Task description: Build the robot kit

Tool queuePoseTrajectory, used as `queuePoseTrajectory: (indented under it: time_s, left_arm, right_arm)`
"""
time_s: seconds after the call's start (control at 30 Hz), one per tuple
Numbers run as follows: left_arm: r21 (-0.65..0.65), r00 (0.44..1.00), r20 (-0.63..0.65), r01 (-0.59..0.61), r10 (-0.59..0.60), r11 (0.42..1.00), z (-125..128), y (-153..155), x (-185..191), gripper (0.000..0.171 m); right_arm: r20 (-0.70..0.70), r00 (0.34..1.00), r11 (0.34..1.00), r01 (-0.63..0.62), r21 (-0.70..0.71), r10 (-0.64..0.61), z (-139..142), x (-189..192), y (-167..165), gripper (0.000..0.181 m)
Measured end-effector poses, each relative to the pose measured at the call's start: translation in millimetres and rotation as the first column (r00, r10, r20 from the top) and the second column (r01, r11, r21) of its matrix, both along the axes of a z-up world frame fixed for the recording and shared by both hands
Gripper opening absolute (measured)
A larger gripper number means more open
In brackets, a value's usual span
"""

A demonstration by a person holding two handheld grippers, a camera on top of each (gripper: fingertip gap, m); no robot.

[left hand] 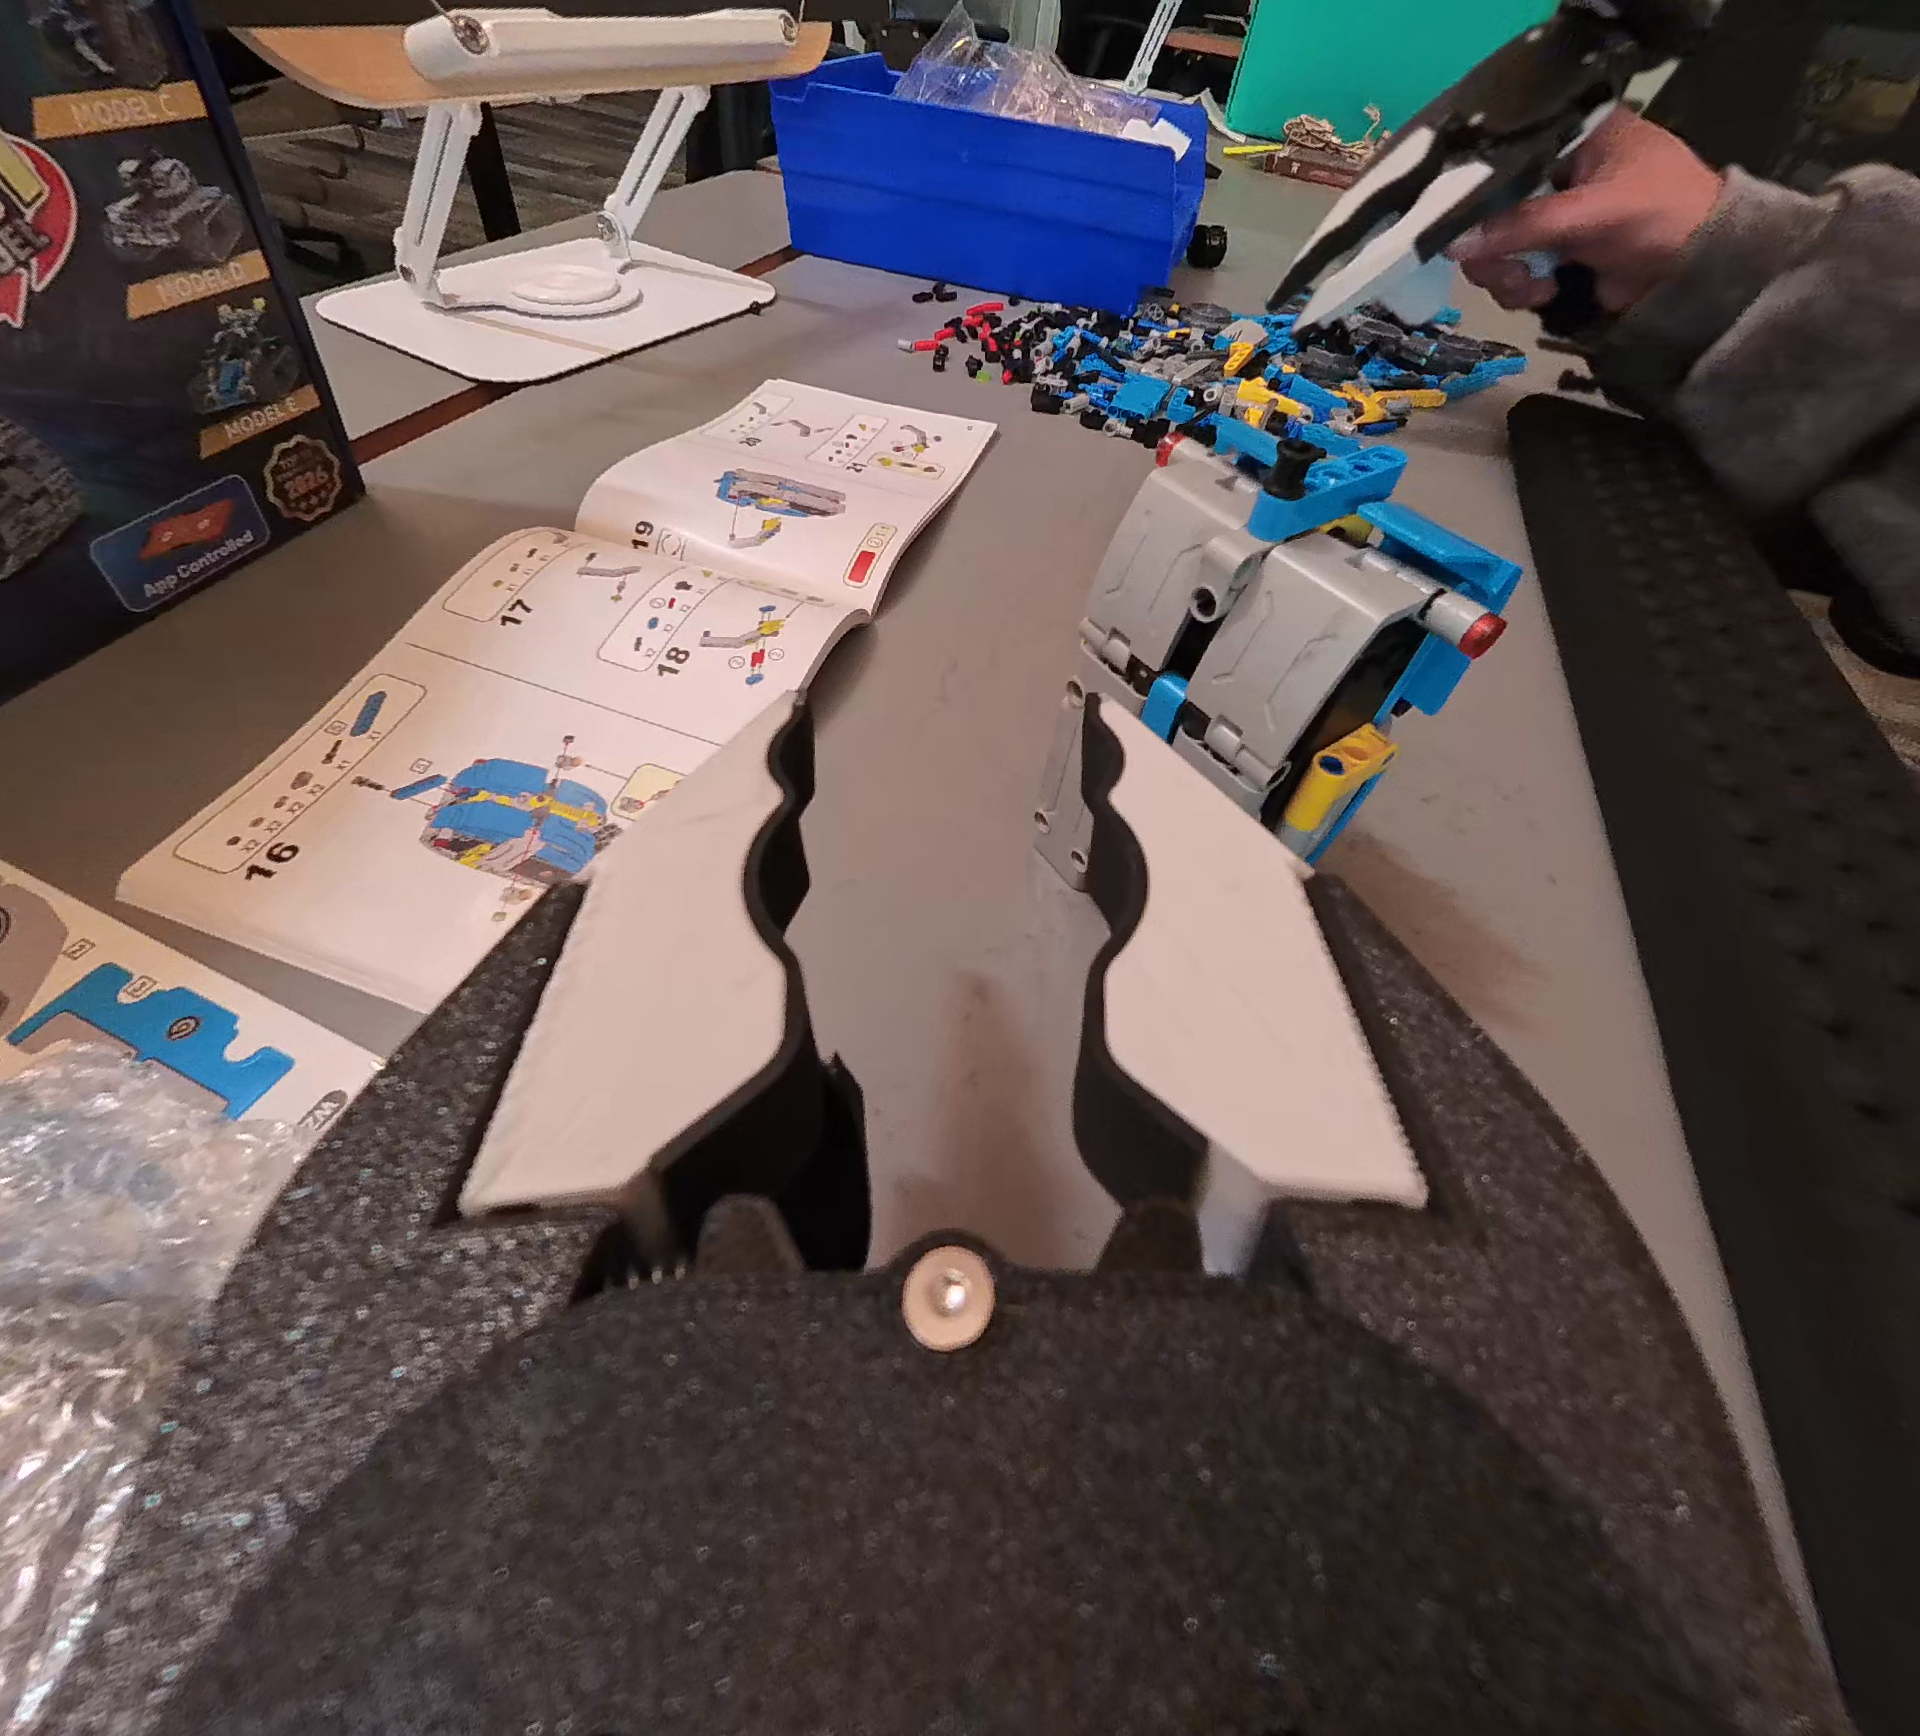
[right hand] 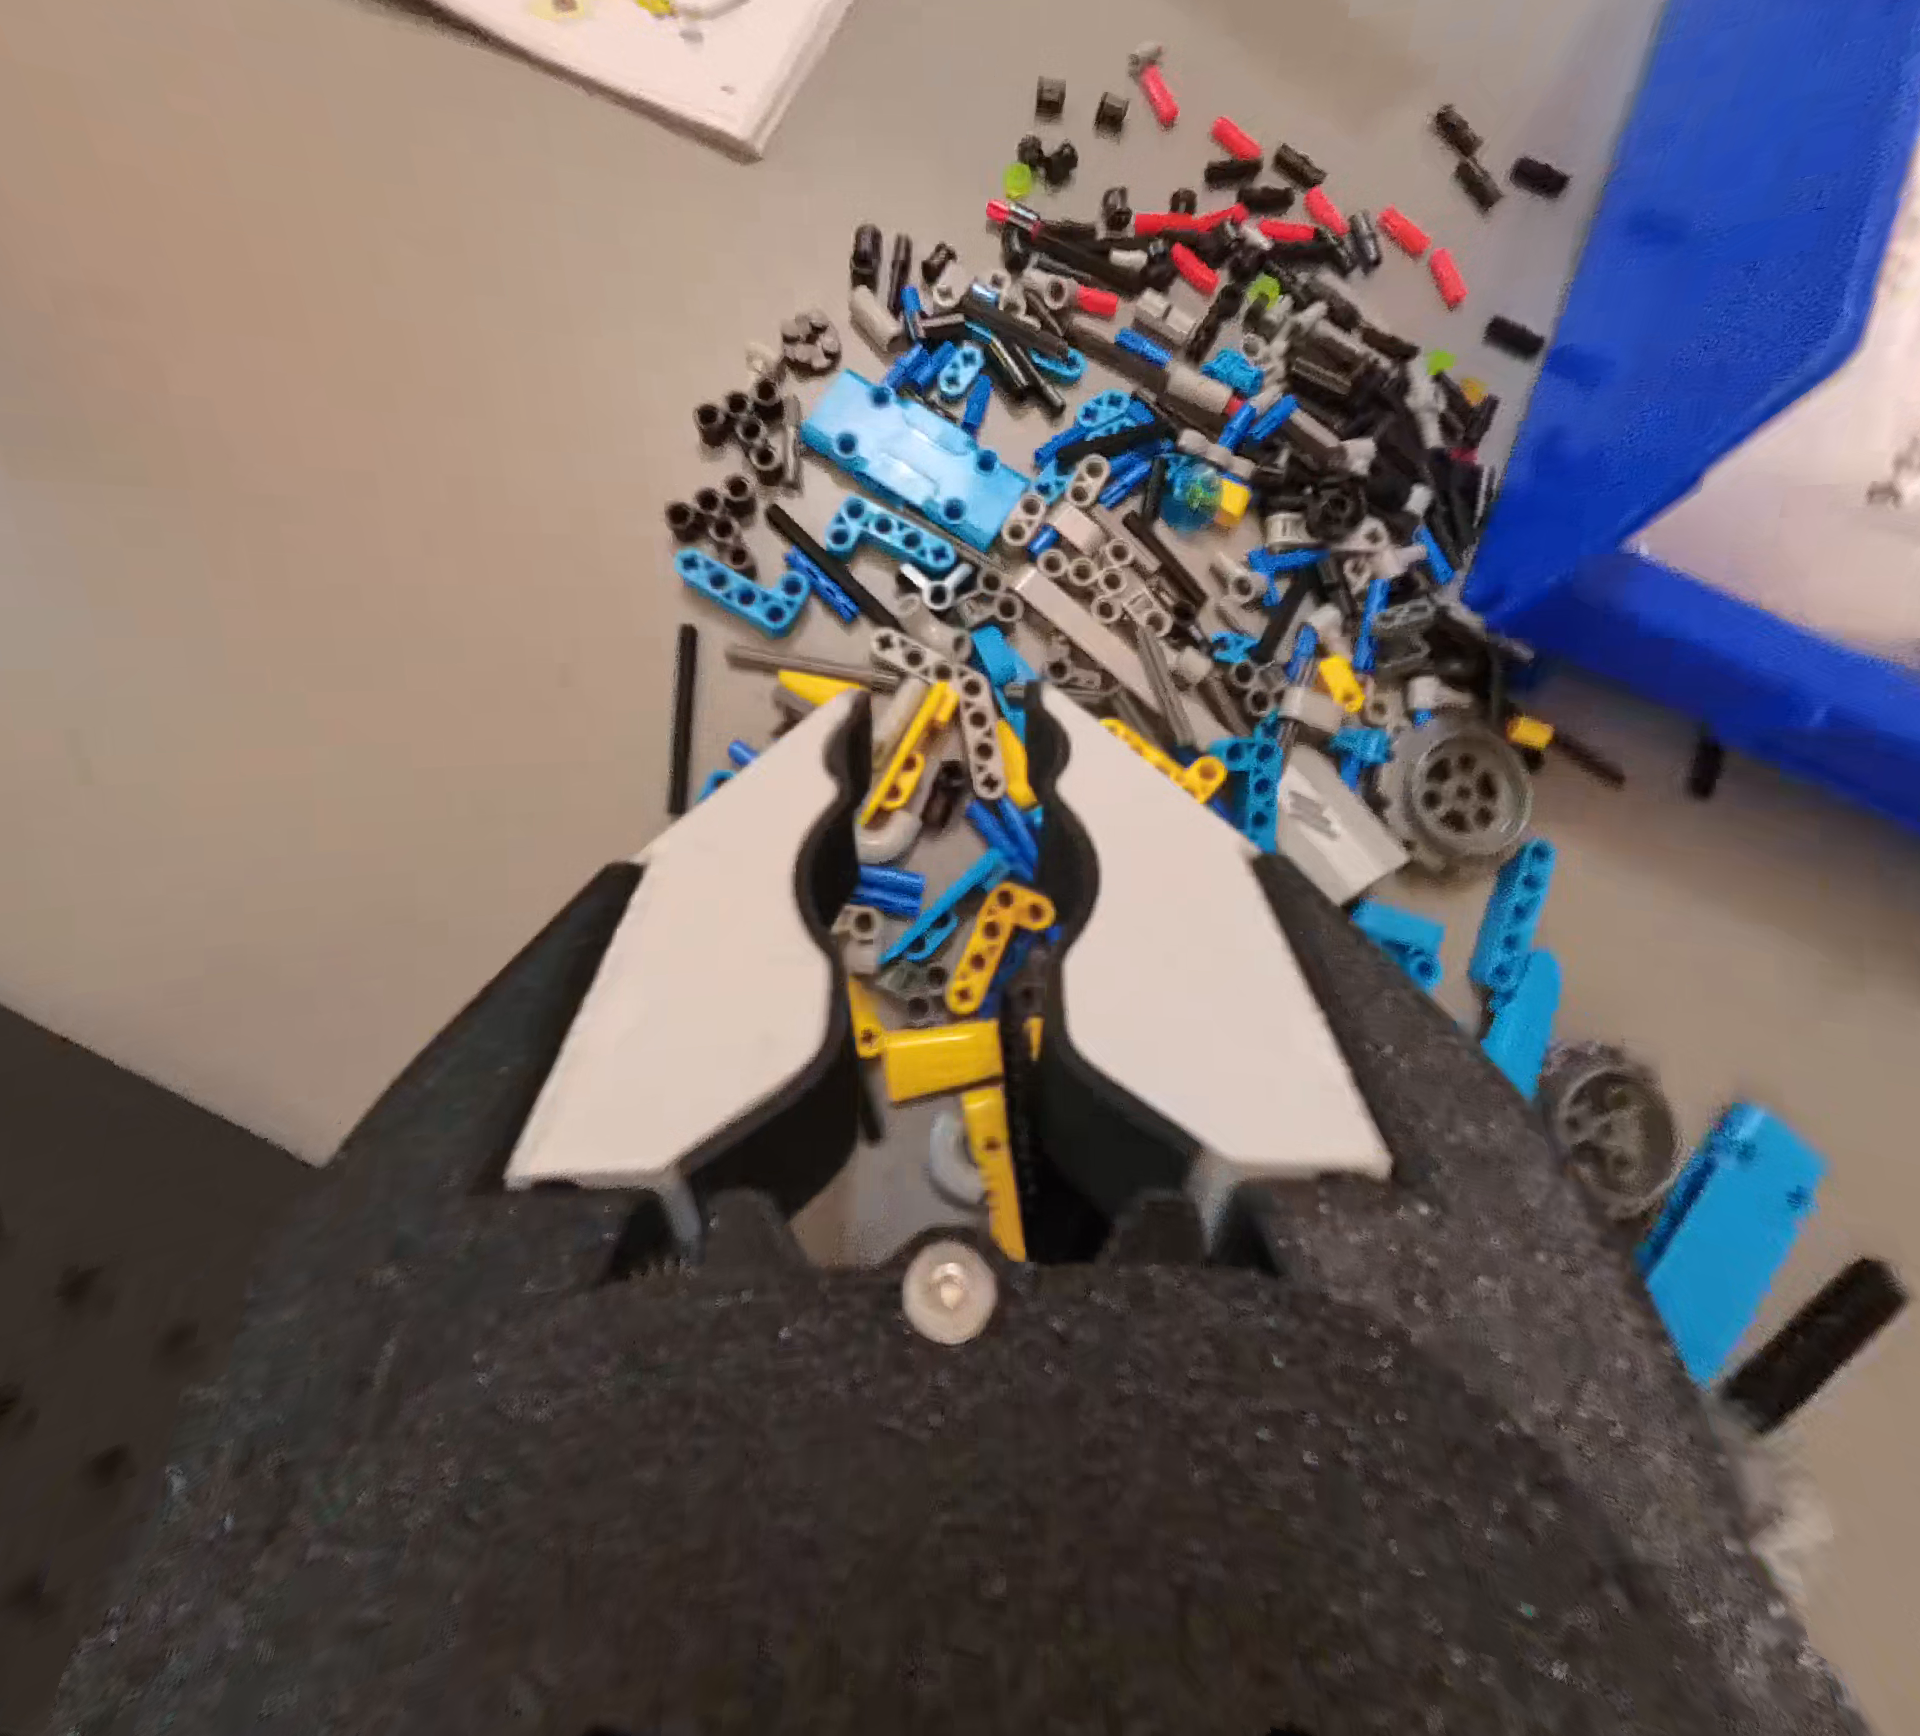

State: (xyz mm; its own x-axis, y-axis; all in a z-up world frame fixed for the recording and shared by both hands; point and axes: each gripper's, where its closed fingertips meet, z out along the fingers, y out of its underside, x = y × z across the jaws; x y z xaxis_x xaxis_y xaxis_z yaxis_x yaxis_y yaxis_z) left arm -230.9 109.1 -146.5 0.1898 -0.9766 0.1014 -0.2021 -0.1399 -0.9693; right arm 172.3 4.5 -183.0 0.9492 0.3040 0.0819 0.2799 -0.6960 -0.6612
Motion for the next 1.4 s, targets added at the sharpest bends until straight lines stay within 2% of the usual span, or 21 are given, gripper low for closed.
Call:
queuePoseTrajectory:
  time_s: [0.1, 0.13, 0.23, 0.3, 0.7, 0.8, 0.93, 1.03, 1.13, 1.23, 1.3, 1.37, 1.4]
  left_arm:
    - [0.007, 1.000, -0.010, 0.007, -0.007, 1.000, -1, -2, 1, 0.051]
    - [0.012, 1.000, -0.013, 0.009, -0.009, 1.000, -2, -2, 1, 0.051]
    - [0.018, 1.000, -0.024, 0.016, -0.016, 1.000, -3, -4, 2, 0.052]
    - [0.016, 0.999, -0.026, 0.019, -0.018, 1.000, -4, -4, 3, 0.051]
    - [0.003, 1.000, -0.019, 0.018, -0.018, 1.000, -3, -3, 2, 0.051]
    - [0.000, 1.000, -0.016, 0.017, -0.017, 1.000, -3, -2, 2, 0.051]
    - [-0.006, 1.000, -0.005, 0.011, -0.011, 1.000, -1, -1, 1, 0.051]
    - [-0.011, 1.000, 0.016, -0.009, 0.009, 1.000, 2, 3, -2, 0.050]
    - [0.019, 0.999, 0.025, -0.038, 0.038, 0.999, 5, 7, -4, 0.049]
    - [0.067, 0.998, 0.023, -0.066, 0.064, 0.996, 7, 9, -5, 0.047]
    - [0.090, 0.997, 0.008, -0.074, 0.073, 0.993, 5, 10, -7, 0.047]
    - [0.114, 0.995, -0.022, -0.093, 0.097, 0.989, 1, 15, -12, 0.046]
    - [0.126, 0.993, -0.027, -0.107, 0.111, 0.986, 0, 18, -15, 0.046]
  right_arm:
    - [0.098, 0.993, 0.994, -0.059, -0.088, 0.068, -15, 14, 6, 0.022]
    - [0.089, 0.992, 0.992, -0.077, -0.103, 0.087, -20, 14, 6, 0.015]
    - [0.024, 0.994, 0.985, -0.105, -0.139, 0.110, -31, 8, 4, 0.013]
    - [0.057, 0.993, 0.984, -0.092, -0.150, 0.102, -38, 11, 4, 0.013]
    - [0.044, 0.994, 0.979, -0.092, -0.182, 0.102, -45, 9, 4, 0.007]
    - [0.087, 0.989, 0.983, -0.106, -0.148, 0.119, -32, 8, 4, 0.007]
    - [0.251, 0.960, 0.992, -0.124, -0.012, 0.123, 19, 0, 11, 0.007]
    - [0.243, 0.940, 0.963, -0.263, 0.060, 0.241, 54, -56, 17, 0.007]
    - [0.234, 0.869, 0.887, -0.459, 0.054, 0.436, 63, -131, 29, 0.007]
    - [0.242, 0.721, 0.740, -0.672, 0.019, 0.649, 49, -199, 42, 0.007]
    - [0.149, 0.653, 0.655, -0.755, 0.042, 0.743, 34, -242, 57, 0.007]
    - [0.028, 0.631, 0.630, -0.776, 0.034, 0.775, 6, -270, 71, 0.007]
    - [-0.050, 0.614, 0.614, -0.789, -0.009, 0.788, -10, -277, 68, 0.007]
